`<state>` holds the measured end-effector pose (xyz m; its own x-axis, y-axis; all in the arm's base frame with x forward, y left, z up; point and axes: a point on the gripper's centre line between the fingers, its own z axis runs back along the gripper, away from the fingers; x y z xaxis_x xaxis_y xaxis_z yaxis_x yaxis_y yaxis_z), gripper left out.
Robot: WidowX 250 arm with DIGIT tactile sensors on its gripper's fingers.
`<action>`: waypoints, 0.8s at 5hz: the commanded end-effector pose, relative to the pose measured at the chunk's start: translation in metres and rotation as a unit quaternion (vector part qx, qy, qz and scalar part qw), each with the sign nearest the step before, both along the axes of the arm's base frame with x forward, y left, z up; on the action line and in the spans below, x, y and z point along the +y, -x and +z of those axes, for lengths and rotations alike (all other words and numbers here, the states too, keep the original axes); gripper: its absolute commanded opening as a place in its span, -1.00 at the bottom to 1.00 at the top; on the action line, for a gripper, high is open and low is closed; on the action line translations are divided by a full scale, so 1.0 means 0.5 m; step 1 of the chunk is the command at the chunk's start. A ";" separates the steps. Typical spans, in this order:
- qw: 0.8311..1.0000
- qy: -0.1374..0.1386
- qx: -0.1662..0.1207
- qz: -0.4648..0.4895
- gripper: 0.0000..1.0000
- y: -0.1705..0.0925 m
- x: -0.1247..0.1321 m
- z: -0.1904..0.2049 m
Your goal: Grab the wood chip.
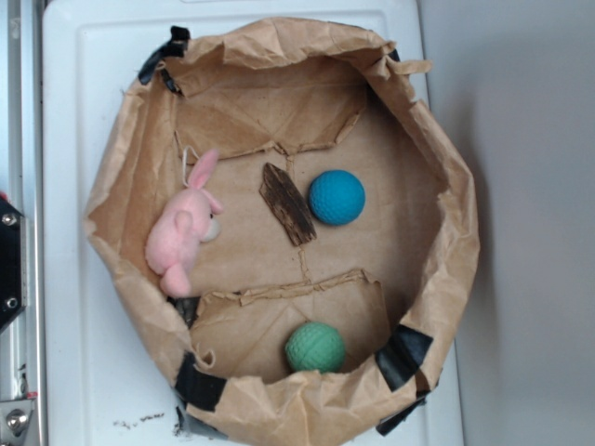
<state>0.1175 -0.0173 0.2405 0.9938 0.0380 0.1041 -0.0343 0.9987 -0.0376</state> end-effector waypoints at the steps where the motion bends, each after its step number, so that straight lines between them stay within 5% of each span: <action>1: 1.000 0.000 0.000 0.000 1.00 0.000 0.000 0.000; 3: 0.999 0.017 0.024 0.029 1.00 -0.199 0.126 -0.023; 4: 0.999 0.017 0.024 0.029 1.00 -0.199 0.126 -0.023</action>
<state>0.2147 0.0414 0.2153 0.9963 0.0855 -0.0022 -0.0854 0.9935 -0.0747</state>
